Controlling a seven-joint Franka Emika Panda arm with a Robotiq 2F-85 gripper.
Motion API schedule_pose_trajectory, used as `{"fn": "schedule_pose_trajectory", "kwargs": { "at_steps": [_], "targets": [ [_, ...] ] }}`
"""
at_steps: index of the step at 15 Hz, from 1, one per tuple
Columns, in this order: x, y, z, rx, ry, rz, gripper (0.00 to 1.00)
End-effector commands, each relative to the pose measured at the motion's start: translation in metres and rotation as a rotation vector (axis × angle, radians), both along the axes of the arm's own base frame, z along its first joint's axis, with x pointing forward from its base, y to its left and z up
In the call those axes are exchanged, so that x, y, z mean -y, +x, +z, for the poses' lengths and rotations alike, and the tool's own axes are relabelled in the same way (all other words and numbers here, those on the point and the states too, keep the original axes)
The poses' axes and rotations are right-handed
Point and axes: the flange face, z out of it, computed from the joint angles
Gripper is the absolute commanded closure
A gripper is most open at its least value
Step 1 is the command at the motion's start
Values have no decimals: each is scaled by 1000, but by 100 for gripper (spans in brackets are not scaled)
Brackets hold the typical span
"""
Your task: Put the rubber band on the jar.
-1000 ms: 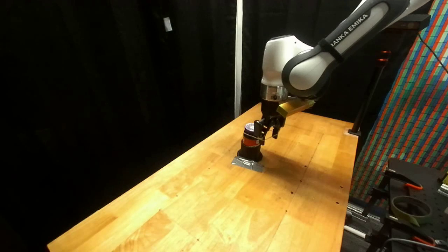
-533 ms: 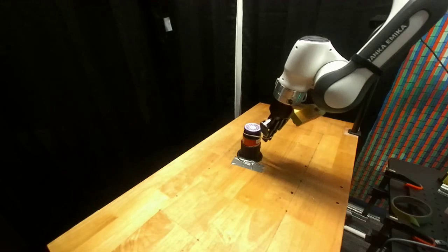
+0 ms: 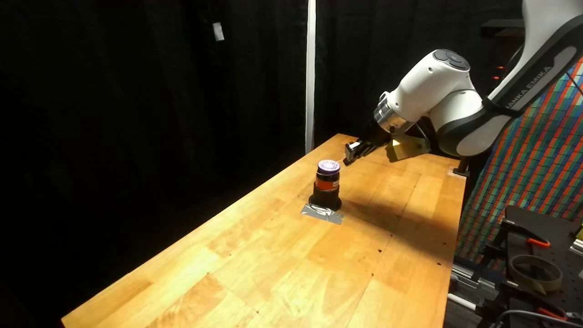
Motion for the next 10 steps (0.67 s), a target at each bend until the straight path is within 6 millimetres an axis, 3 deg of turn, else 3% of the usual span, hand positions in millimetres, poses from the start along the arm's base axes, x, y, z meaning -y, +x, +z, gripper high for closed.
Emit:
{"fn": "schedule_pose_trajectory", "kwargs": {
  "at_steps": [1, 10],
  "targets": [
    [-3, -2, 2, 97, -6, -23, 90],
    [-41, -59, -38, 136, 20, -57, 91]
  ]
}}
